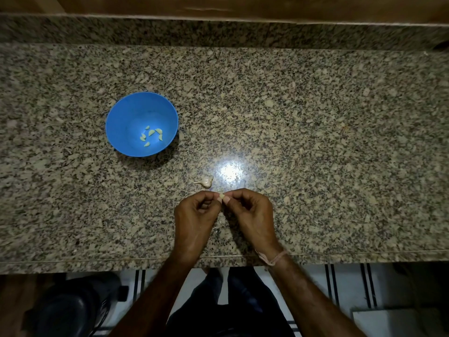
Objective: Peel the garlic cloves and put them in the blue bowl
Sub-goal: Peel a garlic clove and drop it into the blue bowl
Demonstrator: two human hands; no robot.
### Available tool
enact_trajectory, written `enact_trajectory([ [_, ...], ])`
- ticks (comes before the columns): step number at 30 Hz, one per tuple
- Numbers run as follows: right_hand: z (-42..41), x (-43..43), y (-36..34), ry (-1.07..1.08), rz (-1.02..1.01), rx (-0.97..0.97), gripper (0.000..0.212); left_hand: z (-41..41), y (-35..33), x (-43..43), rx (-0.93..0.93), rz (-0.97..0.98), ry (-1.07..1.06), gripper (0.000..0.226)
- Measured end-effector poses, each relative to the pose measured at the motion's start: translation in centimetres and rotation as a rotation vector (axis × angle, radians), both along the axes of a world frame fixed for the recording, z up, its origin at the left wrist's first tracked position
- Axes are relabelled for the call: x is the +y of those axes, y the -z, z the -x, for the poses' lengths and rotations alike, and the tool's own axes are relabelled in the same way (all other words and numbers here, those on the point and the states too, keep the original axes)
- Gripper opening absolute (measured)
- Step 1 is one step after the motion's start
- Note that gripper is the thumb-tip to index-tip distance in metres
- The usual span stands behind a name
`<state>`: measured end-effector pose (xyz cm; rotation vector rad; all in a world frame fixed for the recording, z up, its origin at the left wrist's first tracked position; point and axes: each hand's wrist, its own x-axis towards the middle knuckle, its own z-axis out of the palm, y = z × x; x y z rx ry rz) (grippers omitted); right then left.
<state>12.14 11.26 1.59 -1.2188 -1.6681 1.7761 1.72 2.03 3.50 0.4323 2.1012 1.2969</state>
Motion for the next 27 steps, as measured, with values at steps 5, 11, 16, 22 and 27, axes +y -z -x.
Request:
enact_trajectory([
  [5,-0.2,0.2,0.5,-0.001,0.094,0.008,0.005,0.0,-0.4,-0.1,-0.012,-0.02,0.02,0.01],
  [11,-0.5,0.6,0.1,-0.003,0.193,0.032,0.007,0.2,-0.7,-0.1,-0.042,-0.026,0.047,0.009],
  [16,-0.7,0.7,0.2,-0.061,0.039,-0.013,0.004,0.4,-0.7,0.0,-0.048,0.001,0.066,0.011],
  [22,-0.5,1.1,0.4,-0.058,0.085,-0.027,0.005,0.5,-0.6,0.3,-0.029,0.002,0.067,0.013],
  [27,-0.7,1.0,0.3,-0.099,-0.054,-0.076,0.004,0.3,-0.8,0.5,0.012,0.009,0.068,0.009],
])
